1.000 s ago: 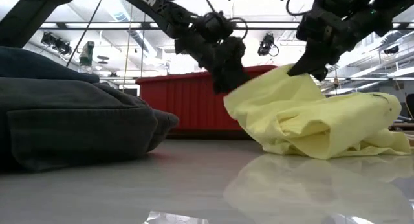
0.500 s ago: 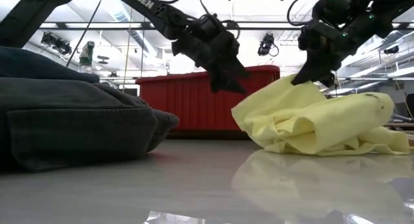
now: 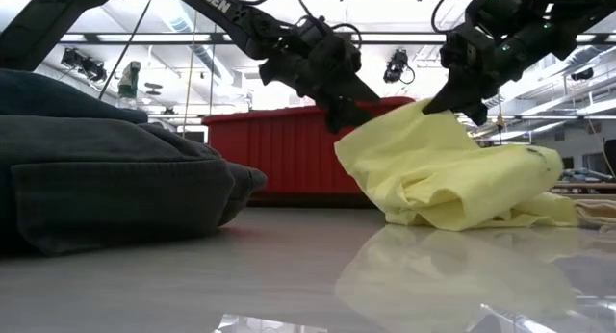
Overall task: Fold laundry
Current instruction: Fold the yellow shirt
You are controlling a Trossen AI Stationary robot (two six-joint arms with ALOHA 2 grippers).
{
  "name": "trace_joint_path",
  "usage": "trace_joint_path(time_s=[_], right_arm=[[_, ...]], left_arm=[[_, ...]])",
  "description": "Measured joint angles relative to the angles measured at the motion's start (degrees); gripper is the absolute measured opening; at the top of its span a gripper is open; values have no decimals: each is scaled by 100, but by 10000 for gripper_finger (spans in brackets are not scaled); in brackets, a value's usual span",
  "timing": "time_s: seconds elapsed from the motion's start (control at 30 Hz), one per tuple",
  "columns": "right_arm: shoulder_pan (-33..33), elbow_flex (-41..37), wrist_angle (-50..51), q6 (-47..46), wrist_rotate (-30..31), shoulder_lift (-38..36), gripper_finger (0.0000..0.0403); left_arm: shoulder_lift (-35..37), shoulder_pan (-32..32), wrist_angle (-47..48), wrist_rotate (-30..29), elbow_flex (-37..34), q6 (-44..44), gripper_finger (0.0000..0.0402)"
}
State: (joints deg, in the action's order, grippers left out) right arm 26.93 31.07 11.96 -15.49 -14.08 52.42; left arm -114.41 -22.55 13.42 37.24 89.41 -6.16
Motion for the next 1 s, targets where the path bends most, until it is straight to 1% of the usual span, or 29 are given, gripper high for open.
trace_joint_path(time_s=[0.07,0.1,0.23,0.3,0.33,0.4,0.43,0.5,0.57,0.6,0.63,0.7,0.83,0.93,1.0], right_arm=[[78,0,-172,-53,-100,0,13],[113,0,-226,-99,-155,0,13],[257,0,-290,-199,-369,0,13],[312,0,-185,-268,-363,0,13],[343,0,-125,-286,-364,0,13],[387,0,-117,-299,-364,4,13],[401,0,-124,-299,-364,4,13],[412,0,-116,-350,-315,7,13],[409,0,-53,-442,-58,7,13],[392,0,-3,-450,73,8,13],[364,0,61,-451,201,9,13],[283,0,161,-424,361,7,13],[-47,16,258,-383,435,-56,13],[-393,26,563,-549,546,-210,13],[-668,26,935,-636,601,-345,13]], left_arm=[[-85,51,12,-82,0,-51,307],[-122,69,16,-227,0,-51,307],[-228,88,122,-1078,2,-71,303],[-234,88,184,-1360,-4,-130,287],[-228,79,191,-1390,-4,-220,272],[-191,51,228,-1399,-4,-374,227],[-182,50,221,-1400,-2,-418,198],[-179,50,252,-1403,-2,-454,129],[-165,27,315,-1402,-2,-449,53],[-121,18,406,-1402,-2,-441,31],[-61,3,467,-1398,-2,-447,22],[125,-14,557,-1405,-2,-536,24],[517,49,709,-1373,85,-641,29],[583,313,711,-1368,221,-450,25],[512,621,731,-1390,221,-410,24]])
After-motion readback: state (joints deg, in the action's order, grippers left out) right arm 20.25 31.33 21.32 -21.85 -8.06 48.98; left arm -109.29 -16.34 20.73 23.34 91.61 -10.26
